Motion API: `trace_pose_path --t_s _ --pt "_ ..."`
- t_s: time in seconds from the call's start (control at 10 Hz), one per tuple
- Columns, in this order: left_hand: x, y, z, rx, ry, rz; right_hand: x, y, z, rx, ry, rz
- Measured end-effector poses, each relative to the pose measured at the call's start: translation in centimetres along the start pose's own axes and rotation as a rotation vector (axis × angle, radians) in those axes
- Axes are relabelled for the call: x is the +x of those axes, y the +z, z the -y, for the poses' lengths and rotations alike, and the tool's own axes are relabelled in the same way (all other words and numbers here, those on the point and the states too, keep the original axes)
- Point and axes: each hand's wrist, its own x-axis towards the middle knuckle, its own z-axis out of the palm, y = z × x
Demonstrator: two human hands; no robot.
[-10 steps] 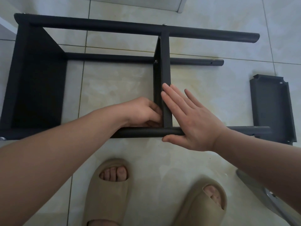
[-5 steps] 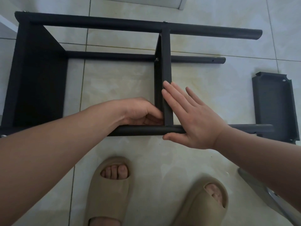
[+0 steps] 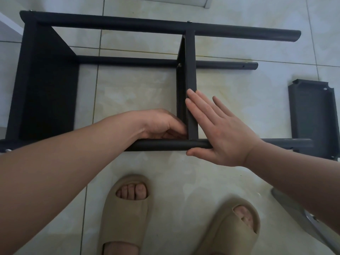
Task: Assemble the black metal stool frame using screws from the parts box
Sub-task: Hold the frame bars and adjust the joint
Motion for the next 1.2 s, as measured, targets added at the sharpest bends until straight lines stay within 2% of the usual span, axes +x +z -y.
trace_pose_path --t_s 0.4,0.5,0.6,0.8,1.0,1.2 --pt "0.09 -0.05 -0.16 -0.023 -0.077 0.109 -0.01 -0.11 0.04 -0.004 0.008 0.009" --pt "0.31 0.06 0.0 0.014 0.005 0.042 -0.02 -0.04 0.03 0.0 0.006 0.003" --pt "0.35 -0.01 0.18 -0.006 0.027 0.045 -0.02 0.01 0.01 -0.001 0.005 0.001" --pt "0.05 -0.25 -0.01 -0.042 -0.042 0.16 -0.05 -0.02 0.01 -0.006 0.007 0.002" --pt "0.2 0.04 0.09 0.022 0.017 0.031 -0.04 -0.02 0.03 -0.01 0.008 0.0" --pt "0.03 -0.26 0.06 -0.042 0.009 0.097 0.0 -0.07 0.05 -0.017 0.01 0.007"
